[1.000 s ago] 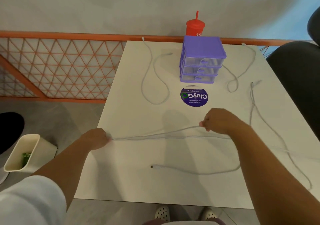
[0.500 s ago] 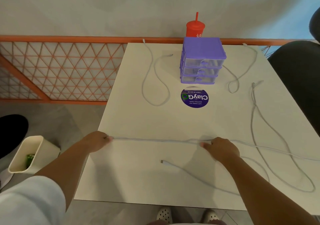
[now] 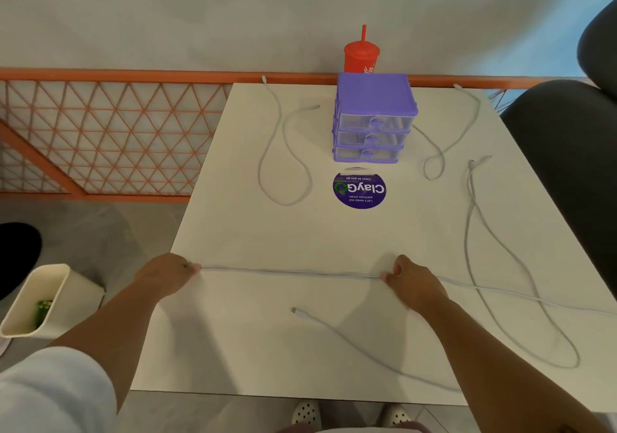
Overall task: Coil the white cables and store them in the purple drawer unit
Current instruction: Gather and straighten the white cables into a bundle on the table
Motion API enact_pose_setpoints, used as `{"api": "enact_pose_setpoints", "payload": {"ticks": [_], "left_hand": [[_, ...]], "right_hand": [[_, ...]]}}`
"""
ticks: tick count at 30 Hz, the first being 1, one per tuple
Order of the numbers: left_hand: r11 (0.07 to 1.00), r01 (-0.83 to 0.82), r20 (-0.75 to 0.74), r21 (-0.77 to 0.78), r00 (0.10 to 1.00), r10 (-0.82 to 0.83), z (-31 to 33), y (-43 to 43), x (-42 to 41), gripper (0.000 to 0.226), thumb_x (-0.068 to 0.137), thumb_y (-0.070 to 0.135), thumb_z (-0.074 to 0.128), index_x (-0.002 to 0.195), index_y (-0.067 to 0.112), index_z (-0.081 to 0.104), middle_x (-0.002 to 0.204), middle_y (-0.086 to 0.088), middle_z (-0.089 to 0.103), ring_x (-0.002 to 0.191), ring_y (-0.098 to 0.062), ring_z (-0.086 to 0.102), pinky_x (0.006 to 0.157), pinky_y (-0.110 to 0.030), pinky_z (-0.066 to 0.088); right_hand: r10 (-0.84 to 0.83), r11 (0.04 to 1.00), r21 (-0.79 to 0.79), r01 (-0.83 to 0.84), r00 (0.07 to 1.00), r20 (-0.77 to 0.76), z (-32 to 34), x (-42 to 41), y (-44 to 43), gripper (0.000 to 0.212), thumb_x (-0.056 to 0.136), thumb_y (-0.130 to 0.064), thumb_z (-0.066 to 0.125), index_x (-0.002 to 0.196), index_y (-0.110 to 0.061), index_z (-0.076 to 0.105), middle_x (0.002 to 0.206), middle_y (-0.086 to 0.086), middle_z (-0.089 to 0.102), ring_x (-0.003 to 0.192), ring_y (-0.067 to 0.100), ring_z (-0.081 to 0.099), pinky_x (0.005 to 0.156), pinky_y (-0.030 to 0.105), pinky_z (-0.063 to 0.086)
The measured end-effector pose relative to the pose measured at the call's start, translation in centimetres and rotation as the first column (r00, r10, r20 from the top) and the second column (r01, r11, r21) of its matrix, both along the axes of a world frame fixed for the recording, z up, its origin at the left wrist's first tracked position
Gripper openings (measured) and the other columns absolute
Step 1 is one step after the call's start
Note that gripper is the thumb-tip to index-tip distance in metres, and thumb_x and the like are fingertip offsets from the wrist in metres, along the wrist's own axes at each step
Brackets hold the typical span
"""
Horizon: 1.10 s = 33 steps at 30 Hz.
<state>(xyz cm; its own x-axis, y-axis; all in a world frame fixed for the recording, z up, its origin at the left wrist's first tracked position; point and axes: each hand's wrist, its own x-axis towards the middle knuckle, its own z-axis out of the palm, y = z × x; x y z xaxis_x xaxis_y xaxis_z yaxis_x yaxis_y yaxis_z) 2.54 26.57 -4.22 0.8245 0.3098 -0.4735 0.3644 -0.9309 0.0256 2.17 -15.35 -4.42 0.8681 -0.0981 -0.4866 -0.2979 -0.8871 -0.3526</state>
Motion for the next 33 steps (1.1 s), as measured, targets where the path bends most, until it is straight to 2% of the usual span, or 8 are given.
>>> {"api": "enact_pose_setpoints", "payload": {"ticks": [4, 6, 10, 18, 21, 24, 29, 33], "left_hand": [[0.998, -0.04, 0.017, 0.038, 0.999, 0.039, 0.0, -0.4, -0.1, 0.039, 0.097, 0.039, 0.036, 0.074, 0.014, 0.055, 0.083, -0.004, 0.058, 0.082, -0.021, 0.052, 0.07, -0.027, 0.038], [0.996, -0.049, 0.015, 0.073, 0.999, 0.048, 0.1, -0.7, -0.1, 0.039, 0.097, 0.04, 0.036, 0.089, 0.011, 0.062, 0.101, -0.008, 0.062, 0.091, -0.023, 0.053, 0.075, -0.027, 0.039], [0.986, -0.08, -0.042, 0.149, 0.995, 0.087, 0.4, -1.2, 0.3, 0.047, 0.096, 0.044, 0.036, 0.113, 0.008, 0.06, 0.119, -0.008, 0.059, 0.11, -0.024, 0.054, 0.078, -0.026, 0.037], [0.96, -0.252, 0.011, 0.121, 0.968, 0.252, 0.4, -2.6, 0.8, 0.04, 0.093, 0.031, 0.049, 0.12, 0.002, 0.055, 0.121, -0.014, 0.058, 0.111, -0.029, 0.054, 0.08, -0.031, 0.039], [0.958, -0.254, -0.017, 0.132, 0.966, 0.258, 0.2, -2.9, 0.8, 0.042, 0.095, 0.03, 0.046, 0.126, 0.002, 0.052, 0.13, -0.015, 0.053, 0.12, -0.029, 0.05, 0.094, -0.033, 0.039], [0.955, -0.281, 0.012, 0.096, 0.96, 0.281, -0.4, -2.4, 0.6, 0.048, 0.094, 0.035, 0.049, 0.126, 0.0, 0.052, 0.131, -0.019, 0.052, 0.121, -0.033, 0.048, 0.098, -0.036, 0.038], [0.96, -0.259, -0.03, 0.106, 0.964, 0.263, -1.3, -1.9, -0.3, 0.059, 0.098, 0.044, 0.03, 0.126, -0.002, 0.052, 0.133, -0.02, 0.05, 0.123, -0.032, 0.046, 0.101, -0.036, 0.035], [0.957, -0.283, -0.031, 0.062, 0.958, 0.285, -2.4, -0.5, -0.2, 0.061, 0.099, 0.046, 0.024, 0.12, -0.002, 0.057, 0.127, -0.02, 0.055, 0.119, -0.031, 0.049, 0.101, -0.036, 0.036]], "right_hand": [[0.074, 0.993, -0.094, -0.072, 0.997, 0.025, 0.3, 0.0, -0.3, 0.03, 0.091, -0.046, 0.044, 0.088, -0.017, 0.038, 0.081, 0.003, 0.054, 0.076, 0.024, 0.054, 0.063, 0.029, 0.042], [0.077, 0.992, -0.101, -0.069, 0.995, 0.071, 0.2, -0.7, -0.2, 0.027, 0.093, -0.044, 0.041, 0.09, -0.018, 0.036, 0.071, -0.001, 0.051, 0.069, 0.022, 0.053, 0.055, 0.029, 0.04], [0.126, 0.987, -0.111, -0.116, 0.988, 0.087, 0.0, -1.2, -0.8, 0.021, 0.096, -0.038, 0.037, 0.094, -0.017, 0.034, 0.073, 0.002, 0.056, 0.066, 0.023, 0.055, 0.057, 0.032, 0.043], [0.11, 0.981, -0.169, -0.095, 0.99, 0.083, 0.7, -2.0, -6.4, 0.029, 0.095, -0.043, 0.036, 0.082, -0.019, 0.043, 0.072, -0.001, 0.053, 0.073, 0.023, 0.056, 0.054, 0.028, 0.036], [0.015, 0.978, -0.209, -0.007, 0.999, 0.039, 0.8, -2.3, -7.4, 0.039, 0.09, -0.055, 0.04, 0.095, -0.02, 0.054, 0.081, -0.001, 0.054, 0.076, 0.02, 0.053, 0.063, 0.028, 0.039], [0.032, 0.969, -0.244, -0.032, 0.999, -0.005, 1.2, -1.6, -7.6, 0.042, 0.087, -0.059, 0.043, 0.091, -0.019, 0.053, 0.074, -0.004, 0.049, 0.074, 0.018, 0.05, 0.061, 0.028, 0.038], [0.098, 0.994, -0.04, -0.102, 0.991, -0.091, 2.0, -0.7, -10.2, 0.038, 0.087, -0.049, 0.055, 0.064, -0.018, 0.048, 0.069, -0.001, 0.049, 0.066, 0.014, 0.05, 0.057, 0.022, 0.036], [-0.027, 0.957, 0.28, 0.077, 0.984, -0.178, 6.0, 0.0, -15.1, 0.035, 0.089, -0.031, 0.059, 0.064, -0.006, 0.059, 0.055, 0.001, 0.04, 0.044, 0.01, 0.03, 0.042, 0.018, 0.024]]}}
